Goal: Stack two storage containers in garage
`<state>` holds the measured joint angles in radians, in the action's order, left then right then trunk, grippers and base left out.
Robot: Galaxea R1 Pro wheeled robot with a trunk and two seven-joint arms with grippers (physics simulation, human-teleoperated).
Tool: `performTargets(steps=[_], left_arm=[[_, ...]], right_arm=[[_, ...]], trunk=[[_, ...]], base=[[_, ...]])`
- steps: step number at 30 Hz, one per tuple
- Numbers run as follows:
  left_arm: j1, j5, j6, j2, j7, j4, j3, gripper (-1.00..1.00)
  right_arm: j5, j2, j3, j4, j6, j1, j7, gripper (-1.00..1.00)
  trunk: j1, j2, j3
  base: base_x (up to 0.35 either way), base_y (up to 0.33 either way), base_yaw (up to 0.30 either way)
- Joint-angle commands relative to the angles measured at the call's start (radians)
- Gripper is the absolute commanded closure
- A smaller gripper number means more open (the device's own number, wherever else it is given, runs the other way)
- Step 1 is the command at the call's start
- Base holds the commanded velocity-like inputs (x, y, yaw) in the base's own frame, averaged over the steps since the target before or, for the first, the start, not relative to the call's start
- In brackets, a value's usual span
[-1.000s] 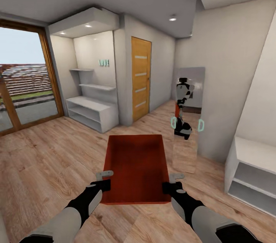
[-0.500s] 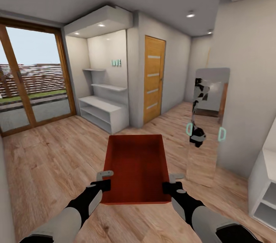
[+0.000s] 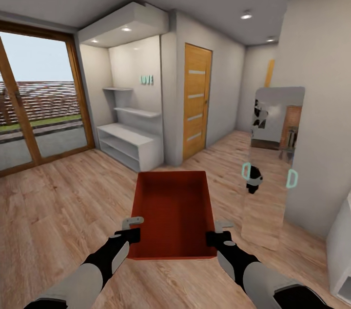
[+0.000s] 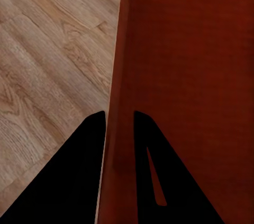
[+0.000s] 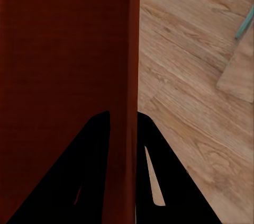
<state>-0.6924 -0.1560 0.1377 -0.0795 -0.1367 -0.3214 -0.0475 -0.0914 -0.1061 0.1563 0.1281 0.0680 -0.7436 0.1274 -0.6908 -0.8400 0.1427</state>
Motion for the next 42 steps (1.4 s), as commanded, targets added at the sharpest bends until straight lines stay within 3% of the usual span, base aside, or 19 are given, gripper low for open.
performTargets(steps=[1, 33, 42], left_arm=[[-0.001, 0.015, -0.004, 0.006, -0.021, -0.038, 0.021, 1.00], [-0.001, 0.015, -0.004, 0.007, -0.021, -0.038, 0.021, 1.00], [-0.001, 0.015, -0.004, 0.007, -0.021, -0.038, 0.021, 1.00]], right_arm=[[-0.014, 0.014, -0.010, -0.004, 0.005, 0.000, 0.008, 1.00], [-0.014, 0.014, -0.009, -0.004, 0.004, 0.000, 0.005, 1.00], [-0.014, 0.013, -0.009, -0.004, 0.001, 0.000, 0.006, 1.00]], trunk=[[-0.001, -0.001, 0.002], [-0.001, -0.001, 0.002], [-0.001, -0.001, 0.002]], base=[[0.323, 0.000, 0.000], [0.323, 0.000, -0.001], [0.323, 0.000, -0.173]])
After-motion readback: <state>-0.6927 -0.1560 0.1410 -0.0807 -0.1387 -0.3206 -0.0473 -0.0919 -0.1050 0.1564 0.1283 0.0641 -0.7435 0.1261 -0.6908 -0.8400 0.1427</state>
